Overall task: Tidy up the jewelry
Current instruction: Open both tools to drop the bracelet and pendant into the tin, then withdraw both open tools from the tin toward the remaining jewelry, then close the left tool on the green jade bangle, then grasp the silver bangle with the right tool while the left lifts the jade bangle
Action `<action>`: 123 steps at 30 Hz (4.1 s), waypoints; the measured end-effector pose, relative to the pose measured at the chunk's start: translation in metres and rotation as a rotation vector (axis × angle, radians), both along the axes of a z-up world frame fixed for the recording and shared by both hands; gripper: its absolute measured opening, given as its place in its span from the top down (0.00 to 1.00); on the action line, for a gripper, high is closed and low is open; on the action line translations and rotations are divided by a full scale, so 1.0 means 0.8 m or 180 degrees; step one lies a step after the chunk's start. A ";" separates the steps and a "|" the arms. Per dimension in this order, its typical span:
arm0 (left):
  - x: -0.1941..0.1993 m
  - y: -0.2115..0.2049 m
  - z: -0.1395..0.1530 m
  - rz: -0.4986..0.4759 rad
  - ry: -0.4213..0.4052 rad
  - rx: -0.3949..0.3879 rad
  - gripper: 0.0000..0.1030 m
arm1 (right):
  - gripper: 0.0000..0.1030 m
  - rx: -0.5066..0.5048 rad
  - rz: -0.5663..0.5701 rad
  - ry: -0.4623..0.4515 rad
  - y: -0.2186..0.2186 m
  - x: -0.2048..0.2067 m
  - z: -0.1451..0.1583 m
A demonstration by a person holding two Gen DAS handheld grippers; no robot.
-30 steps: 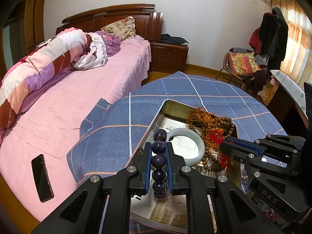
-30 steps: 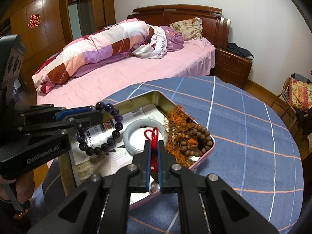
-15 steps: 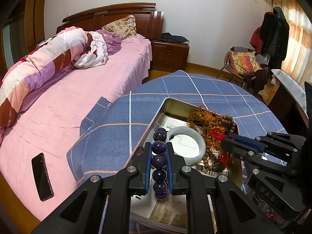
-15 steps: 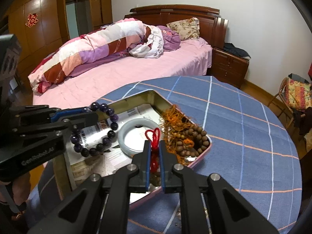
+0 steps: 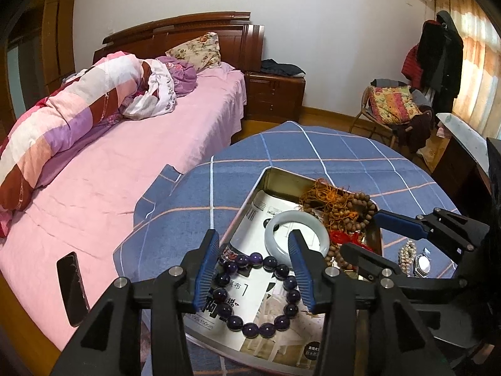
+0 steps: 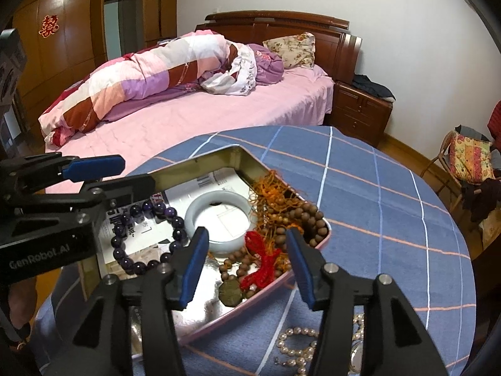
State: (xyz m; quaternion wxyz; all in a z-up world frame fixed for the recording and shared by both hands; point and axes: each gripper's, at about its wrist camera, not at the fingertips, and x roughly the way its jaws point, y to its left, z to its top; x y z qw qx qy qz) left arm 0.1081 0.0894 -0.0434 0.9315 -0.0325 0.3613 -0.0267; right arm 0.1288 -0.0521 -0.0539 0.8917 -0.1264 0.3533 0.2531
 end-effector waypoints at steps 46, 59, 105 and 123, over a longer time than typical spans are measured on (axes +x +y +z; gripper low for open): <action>-0.131 -0.157 -0.003 -0.0347 -0.0037 0.0368 0.36 | 0.27 -0.0098 -0.0582 0.0185 -0.207 -0.131 -0.032; -0.101 -0.188 -0.055 -0.0666 0.0456 0.0305 0.65 | 0.27 -0.0101 -0.0580 0.0235 -0.207 -0.135 -0.045; -0.122 -0.140 0.015 -0.0608 -0.0092 0.0034 0.95 | 0.28 0.0061 -0.0581 0.0158 -0.216 -0.127 -0.032; -0.117 -0.107 0.042 -0.0458 -0.0251 -0.0015 0.95 | 0.29 0.0155 -0.0417 -0.0049 -0.180 -0.117 -0.001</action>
